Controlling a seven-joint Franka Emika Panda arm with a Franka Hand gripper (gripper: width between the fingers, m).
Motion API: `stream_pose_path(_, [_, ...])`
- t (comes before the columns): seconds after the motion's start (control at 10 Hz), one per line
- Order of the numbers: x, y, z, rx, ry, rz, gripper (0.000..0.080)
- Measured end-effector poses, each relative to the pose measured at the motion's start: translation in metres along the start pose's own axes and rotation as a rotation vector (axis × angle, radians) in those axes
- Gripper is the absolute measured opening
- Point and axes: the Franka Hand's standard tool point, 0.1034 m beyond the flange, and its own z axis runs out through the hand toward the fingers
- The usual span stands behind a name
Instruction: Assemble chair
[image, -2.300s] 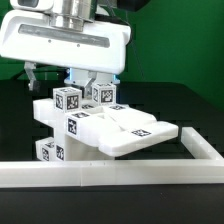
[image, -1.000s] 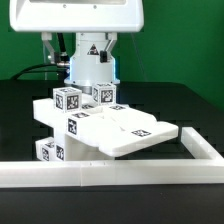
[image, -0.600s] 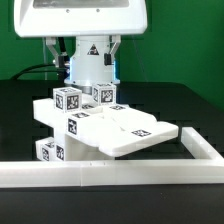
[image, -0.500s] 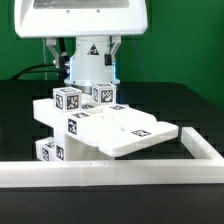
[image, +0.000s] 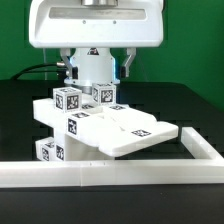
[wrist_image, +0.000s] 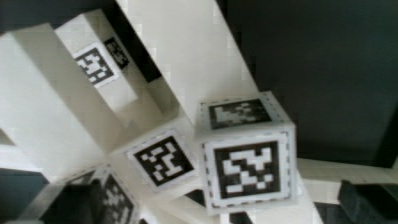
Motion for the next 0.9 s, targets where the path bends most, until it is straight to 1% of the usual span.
stream_pose_path(0.1, [0.0, -0.003, 0.001, -0.006, 0.012, 0.019, 0.0649])
stream_pose_path(0.3, [-0.001, -0.001, 0.002, -0.007, 0.011, 0.02, 0.0649])
stream_pose_path(0.6, [-0.003, -0.007, 0.011, -0.008, 0.002, 0.013, 0.0649])
stream_pose_path(0.9, [-0.004, -0.007, 0.012, -0.008, 0.0, 0.013, 0.0649])
